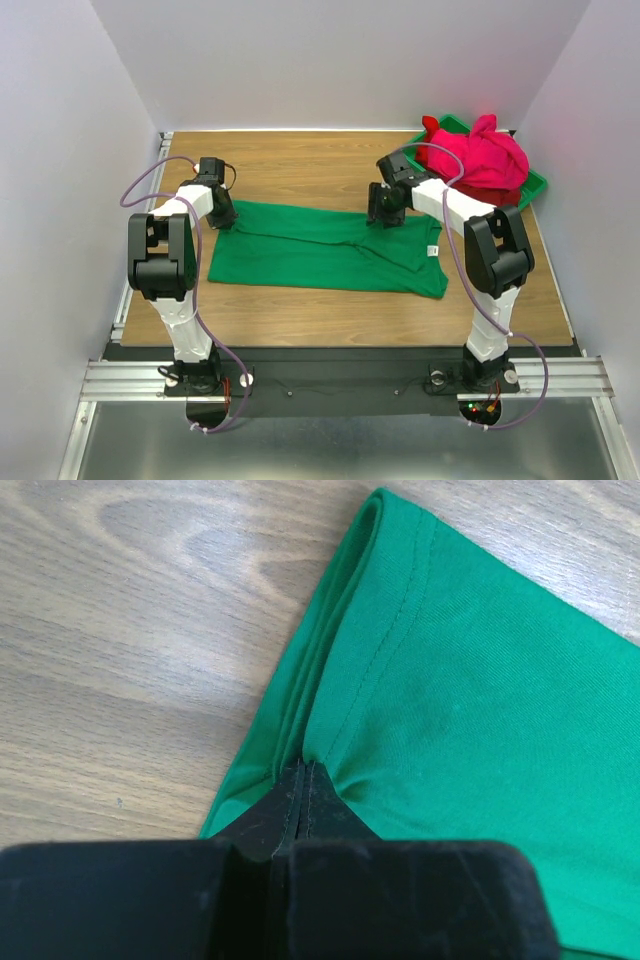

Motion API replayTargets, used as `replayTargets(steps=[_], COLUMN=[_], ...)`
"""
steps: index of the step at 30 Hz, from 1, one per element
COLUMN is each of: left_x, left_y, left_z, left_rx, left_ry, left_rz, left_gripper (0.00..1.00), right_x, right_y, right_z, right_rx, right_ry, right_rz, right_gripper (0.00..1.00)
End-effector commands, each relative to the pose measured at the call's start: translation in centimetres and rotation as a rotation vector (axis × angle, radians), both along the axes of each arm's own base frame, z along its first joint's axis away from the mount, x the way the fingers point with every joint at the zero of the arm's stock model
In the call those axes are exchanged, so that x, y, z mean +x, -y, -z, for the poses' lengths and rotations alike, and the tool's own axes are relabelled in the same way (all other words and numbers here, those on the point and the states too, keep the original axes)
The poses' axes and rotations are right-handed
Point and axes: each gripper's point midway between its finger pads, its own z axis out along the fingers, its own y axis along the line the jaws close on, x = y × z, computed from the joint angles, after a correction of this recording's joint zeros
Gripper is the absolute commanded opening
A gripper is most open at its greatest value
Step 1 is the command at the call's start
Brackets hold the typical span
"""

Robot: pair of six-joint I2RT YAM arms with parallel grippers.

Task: Fold and stack the t-shirts
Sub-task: Fold the tshirt

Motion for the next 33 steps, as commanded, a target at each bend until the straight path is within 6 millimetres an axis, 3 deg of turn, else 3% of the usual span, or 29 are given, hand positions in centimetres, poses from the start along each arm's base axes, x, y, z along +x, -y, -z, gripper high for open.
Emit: replayTargets(steps=[1,17,21,25,33], left_x=[-0.7,-0.2,0.1,0.2,0.5], left_y=[0.2,0.3,0.3,0.3,0.4], left_z=[-1.3,-2.4,-3.5,-4.6,-6.2], left_rx=[0.004,-0.003,-0.004,-0.006,-0.012], left_ry=[0.007,0.022,0.045,0.067,0.104], left_rz=[0.018,0.023,0.019,0.017,0.016], left_gripper=[0.0,0.0,0.0,0.0,0.0], right_x=[1.2,-1.6,-1.3,-1.5,-4.0], right_y=[-0.3,-1.3,-1.4,-1.4,-1.2], right_z=[-1.2,0.4,-0.7,-2.3,-3.1], right_rx=[0.005,0.053,0.053,0.065,0.047], right_ry=[0.048,-0.036,-0.012,0.013,-0.006], right_rz=[-0.006,-0.046,-0.038,-0.032,-0.032], right_gripper=[0.55,0.23,0.01,0.0,0.0])
